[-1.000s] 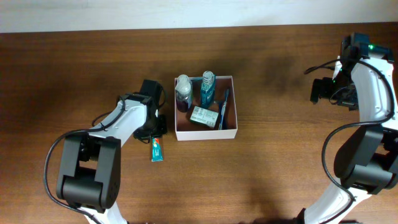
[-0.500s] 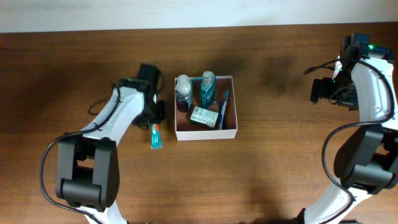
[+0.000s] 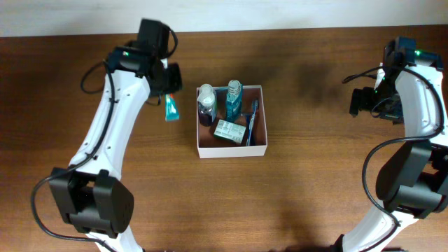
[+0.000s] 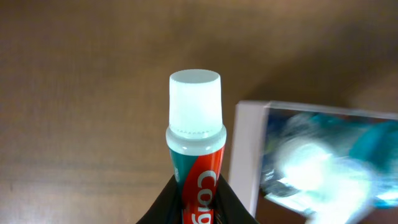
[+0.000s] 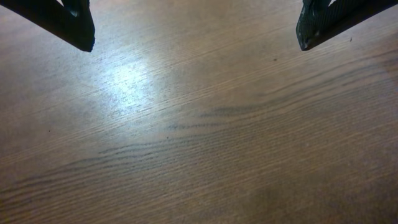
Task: Pack container
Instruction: 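Carry the toothpaste tube right over the pink box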
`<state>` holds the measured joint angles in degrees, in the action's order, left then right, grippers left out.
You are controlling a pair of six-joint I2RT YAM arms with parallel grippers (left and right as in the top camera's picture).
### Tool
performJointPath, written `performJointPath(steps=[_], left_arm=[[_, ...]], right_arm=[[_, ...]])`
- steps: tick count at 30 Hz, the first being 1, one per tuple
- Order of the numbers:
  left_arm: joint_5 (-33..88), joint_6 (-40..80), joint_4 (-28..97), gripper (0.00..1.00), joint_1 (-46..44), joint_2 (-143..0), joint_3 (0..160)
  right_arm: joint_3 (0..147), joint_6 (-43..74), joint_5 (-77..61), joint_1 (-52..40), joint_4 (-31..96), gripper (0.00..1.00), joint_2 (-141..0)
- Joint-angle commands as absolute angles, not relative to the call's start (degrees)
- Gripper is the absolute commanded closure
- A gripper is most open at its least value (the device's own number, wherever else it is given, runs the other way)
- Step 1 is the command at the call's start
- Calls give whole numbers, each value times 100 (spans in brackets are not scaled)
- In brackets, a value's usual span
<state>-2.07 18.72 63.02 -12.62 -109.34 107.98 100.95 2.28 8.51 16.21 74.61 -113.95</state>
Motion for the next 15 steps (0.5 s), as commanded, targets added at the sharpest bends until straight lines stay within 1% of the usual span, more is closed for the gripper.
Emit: performJointPath(steps=[1, 5, 11, 15], left_arm=[[27, 1441, 6307, 86, -1444, -10991, 11231], [30, 690, 6191, 85, -1723, -10991, 11502], [183, -757, 5922, 86, -2364, -10991, 11675], [176, -1269, 5728, 86, -2856, -10991, 11675]], right_arm=[[10180, 191, 816, 1653, 7459, 1, -11426], [10180, 191, 819, 1653, 7456, 1, -11426], [10180, 191, 816, 1653, 7459, 1, -11426], [10180, 191, 819, 1653, 7456, 1, -11426]])
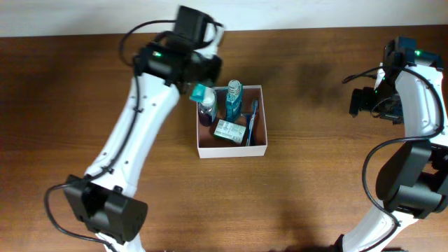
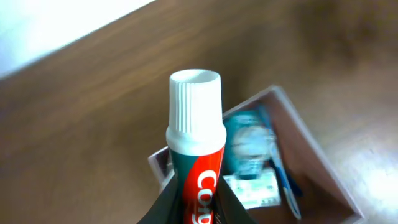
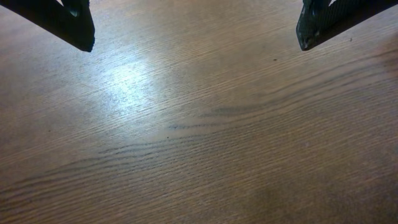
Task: Pack container
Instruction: 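Carry the toothpaste tube right over the pink box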
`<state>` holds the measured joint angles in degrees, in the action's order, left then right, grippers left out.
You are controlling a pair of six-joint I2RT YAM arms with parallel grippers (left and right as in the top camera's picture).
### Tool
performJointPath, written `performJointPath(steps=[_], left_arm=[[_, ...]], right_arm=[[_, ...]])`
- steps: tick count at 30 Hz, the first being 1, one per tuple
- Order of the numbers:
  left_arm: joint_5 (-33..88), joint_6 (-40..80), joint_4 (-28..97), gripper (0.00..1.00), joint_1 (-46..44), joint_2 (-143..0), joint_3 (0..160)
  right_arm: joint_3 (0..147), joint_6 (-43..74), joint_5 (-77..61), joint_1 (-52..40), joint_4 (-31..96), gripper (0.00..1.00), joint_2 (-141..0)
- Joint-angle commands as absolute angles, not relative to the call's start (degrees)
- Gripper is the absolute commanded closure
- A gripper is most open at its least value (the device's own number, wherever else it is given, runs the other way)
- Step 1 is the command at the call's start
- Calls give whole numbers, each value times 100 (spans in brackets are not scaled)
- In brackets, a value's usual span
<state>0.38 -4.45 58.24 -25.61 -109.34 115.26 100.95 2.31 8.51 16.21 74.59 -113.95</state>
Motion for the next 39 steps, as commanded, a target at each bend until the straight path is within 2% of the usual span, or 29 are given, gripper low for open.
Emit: performJointPath(steps=[1, 11, 35, 39], left_arm=[[176, -1347, 5699, 86, -2950, -10991, 11675], [176, -1662, 5586, 85, -3697, -11026, 11660], [176, -1765, 6276, 83, -3723, -12291, 11629], [178, -1763, 6287, 79, -3723, -12475, 11629]], right_arm=[[10180, 191, 819, 1653, 7459, 1, -11426], [10180, 191, 819, 1653, 7456, 1, -11426], [10180, 191, 816, 1653, 7456, 1, -11426], [10180, 191, 819, 1653, 7459, 1, -11426]])
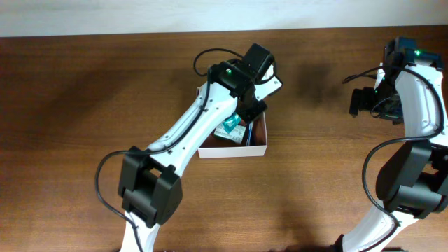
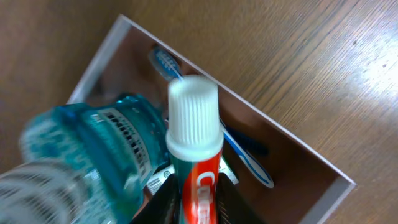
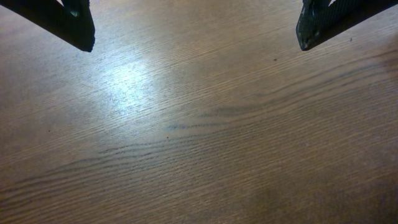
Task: Pack container
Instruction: 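Carry the toothpaste tube right over the pink box, then lower the tube into the box and open the left gripper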
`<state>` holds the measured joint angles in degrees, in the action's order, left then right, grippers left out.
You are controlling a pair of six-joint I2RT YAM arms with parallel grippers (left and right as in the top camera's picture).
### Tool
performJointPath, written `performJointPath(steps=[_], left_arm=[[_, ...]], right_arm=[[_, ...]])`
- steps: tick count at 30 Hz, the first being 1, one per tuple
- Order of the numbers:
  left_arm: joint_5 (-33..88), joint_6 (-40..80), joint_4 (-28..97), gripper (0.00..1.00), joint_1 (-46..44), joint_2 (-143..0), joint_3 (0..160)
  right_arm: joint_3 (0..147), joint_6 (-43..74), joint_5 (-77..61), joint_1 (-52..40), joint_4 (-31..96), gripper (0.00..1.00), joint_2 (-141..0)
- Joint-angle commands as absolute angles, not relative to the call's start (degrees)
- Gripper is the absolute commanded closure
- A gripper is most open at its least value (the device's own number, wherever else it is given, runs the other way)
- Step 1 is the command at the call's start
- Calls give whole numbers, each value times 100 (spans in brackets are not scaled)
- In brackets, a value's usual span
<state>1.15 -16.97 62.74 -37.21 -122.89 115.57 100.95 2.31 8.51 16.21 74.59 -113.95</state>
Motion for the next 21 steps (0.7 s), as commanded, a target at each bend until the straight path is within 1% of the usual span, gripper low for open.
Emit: performJointPath(steps=[1, 9, 13, 19, 20, 21], left_arm=[[176, -1765, 6289, 79, -3723, -12512, 11629], [176, -1754, 6285, 78, -3717, -12547, 11631], [178, -1533, 6359, 77, -3719, -12488, 11736], [178, -1459, 7102, 50, -3719, -12055, 12337], [176, -1402, 7196, 47, -3719, -11952, 12429], [176, -1313, 7271, 46, -3717, -11834, 12508]], right_arm=[[10180, 191, 819, 1653, 7456, 1, -11426], [10180, 191, 819, 1653, 7459, 1, -11426], [10180, 191, 819, 1653, 7459, 1, -11426], [10180, 191, 816, 1653, 7459, 1, -11426], [10180, 191, 816, 1653, 7456, 1, -11426], [10180, 191, 819, 1653, 7459, 1, -11426]])
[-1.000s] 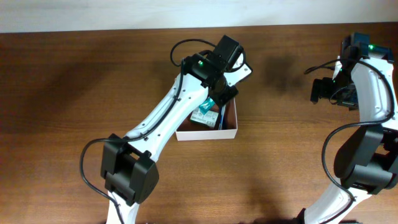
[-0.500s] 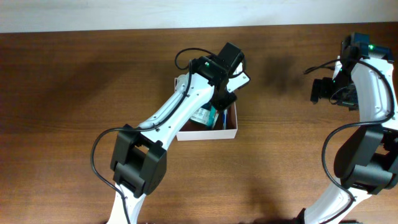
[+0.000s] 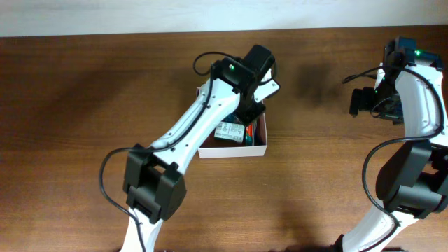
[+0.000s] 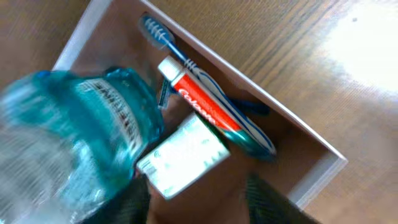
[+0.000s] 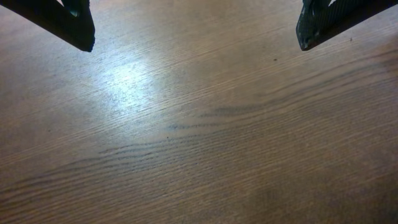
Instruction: Pack container
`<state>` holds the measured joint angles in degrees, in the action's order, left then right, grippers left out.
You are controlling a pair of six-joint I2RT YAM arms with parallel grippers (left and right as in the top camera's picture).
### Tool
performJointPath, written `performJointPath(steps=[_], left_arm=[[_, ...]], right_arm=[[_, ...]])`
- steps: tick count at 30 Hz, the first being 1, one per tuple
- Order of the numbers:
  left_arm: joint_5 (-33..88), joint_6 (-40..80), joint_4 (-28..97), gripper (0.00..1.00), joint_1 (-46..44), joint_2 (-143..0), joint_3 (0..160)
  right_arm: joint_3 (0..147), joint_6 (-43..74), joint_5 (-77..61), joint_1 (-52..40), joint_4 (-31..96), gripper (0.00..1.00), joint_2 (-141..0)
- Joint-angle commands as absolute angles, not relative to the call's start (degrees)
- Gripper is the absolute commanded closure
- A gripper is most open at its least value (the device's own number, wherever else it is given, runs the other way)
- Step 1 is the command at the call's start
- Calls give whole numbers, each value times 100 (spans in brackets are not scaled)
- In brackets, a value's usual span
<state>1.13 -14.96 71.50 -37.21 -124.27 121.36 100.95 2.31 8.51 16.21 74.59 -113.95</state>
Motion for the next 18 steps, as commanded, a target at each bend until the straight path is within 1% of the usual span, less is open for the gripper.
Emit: performJointPath(steps=[1, 4, 5, 6, 8, 9, 13, 14, 15, 16, 18], left_arm=[[176, -1164, 7336, 46, -3706, -11644, 12575], [172, -1098, 7520, 46, -3706, -11220, 12582], [172, -1096, 7605, 44, -3704, -11087, 12582], [172, -1096, 7714, 41, -3695, -10938, 12582], [21, -1020, 7933, 28, -3695, -10672, 12582], [-167, -895, 8025, 25, -3695, -10562, 12582], [-1120, -248, 8447, 15, -3695, -10082, 12582], [-1269, -119, 8584, 13, -3695, -9959, 12582], [-1354, -27, 8689, 8, -3695, -9867, 12582], [-1455, 132, 8890, 6, -3695, -9717, 12582], [-1599, 464, 9181, 4, -3697, -9437, 12582]], right_arm=[[10180, 191, 816, 1653, 7456, 2, -11426], [10180, 191, 816, 1653, 7456, 1, -11426], [10180, 191, 819, 1653, 7456, 1, -11426], [10180, 191, 819, 1653, 7459, 1, -11426], [10180, 191, 819, 1653, 7459, 1, -11426], [10180, 191, 819, 1653, 7459, 1, -11426], [10180, 191, 819, 1653, 7459, 1, -11426], [10180, 191, 819, 1653, 7459, 1, -11426], [10180, 191, 819, 1653, 7459, 1, -11426], [10180, 191, 819, 1653, 7459, 1, -11426], [10180, 191, 819, 1653, 7456, 1, -11426]])
